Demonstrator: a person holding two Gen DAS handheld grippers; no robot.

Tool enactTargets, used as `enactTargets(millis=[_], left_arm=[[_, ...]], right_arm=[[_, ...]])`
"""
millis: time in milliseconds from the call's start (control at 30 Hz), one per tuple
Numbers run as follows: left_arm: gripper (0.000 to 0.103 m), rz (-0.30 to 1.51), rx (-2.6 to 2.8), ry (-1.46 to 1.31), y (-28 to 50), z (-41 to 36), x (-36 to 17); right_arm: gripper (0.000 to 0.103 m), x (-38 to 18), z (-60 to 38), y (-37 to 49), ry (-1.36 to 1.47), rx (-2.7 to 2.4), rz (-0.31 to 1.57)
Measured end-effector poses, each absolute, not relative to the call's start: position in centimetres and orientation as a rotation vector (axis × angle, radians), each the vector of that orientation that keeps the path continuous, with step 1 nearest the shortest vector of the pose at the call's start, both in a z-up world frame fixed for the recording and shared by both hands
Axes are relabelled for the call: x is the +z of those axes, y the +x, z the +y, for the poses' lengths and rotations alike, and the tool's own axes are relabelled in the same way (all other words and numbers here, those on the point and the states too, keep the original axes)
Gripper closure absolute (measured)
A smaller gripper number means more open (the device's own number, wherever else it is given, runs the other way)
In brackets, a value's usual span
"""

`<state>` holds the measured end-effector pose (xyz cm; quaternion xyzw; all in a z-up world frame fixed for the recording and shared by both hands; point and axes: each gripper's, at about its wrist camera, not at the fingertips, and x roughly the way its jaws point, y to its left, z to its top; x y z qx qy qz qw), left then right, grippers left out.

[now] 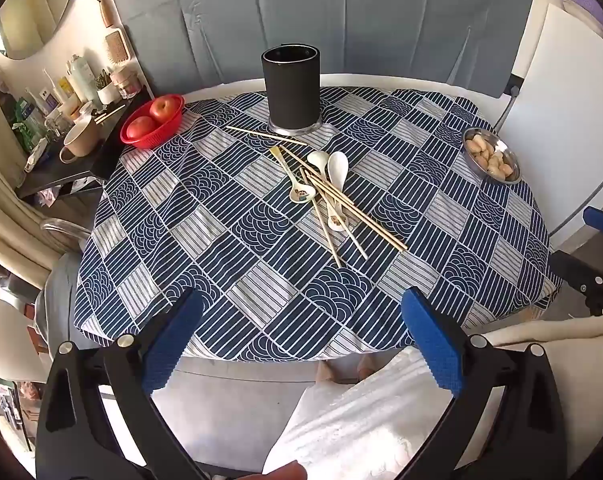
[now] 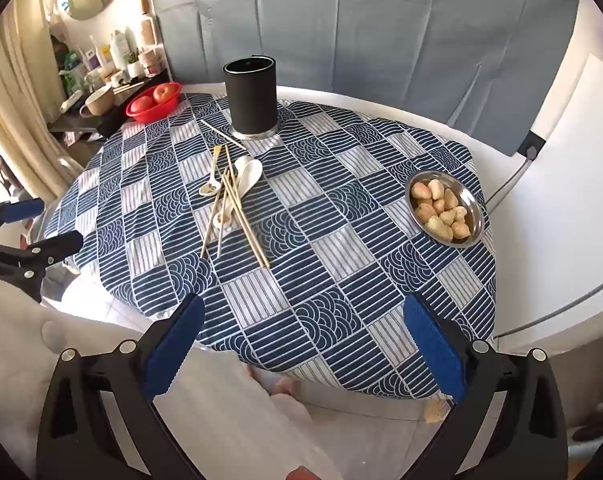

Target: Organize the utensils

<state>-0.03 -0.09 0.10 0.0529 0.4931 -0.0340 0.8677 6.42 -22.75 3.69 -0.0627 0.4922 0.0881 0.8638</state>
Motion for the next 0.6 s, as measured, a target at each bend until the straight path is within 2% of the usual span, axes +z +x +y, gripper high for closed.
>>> enactTargets(millis=[600], left_arm=[[0.006,1.011,-0.089,0.118,-0.04,-0.14,0.61]], right_arm=[[0.008,4.37,-22.5,6.1,-0.175,0.173,0.993]])
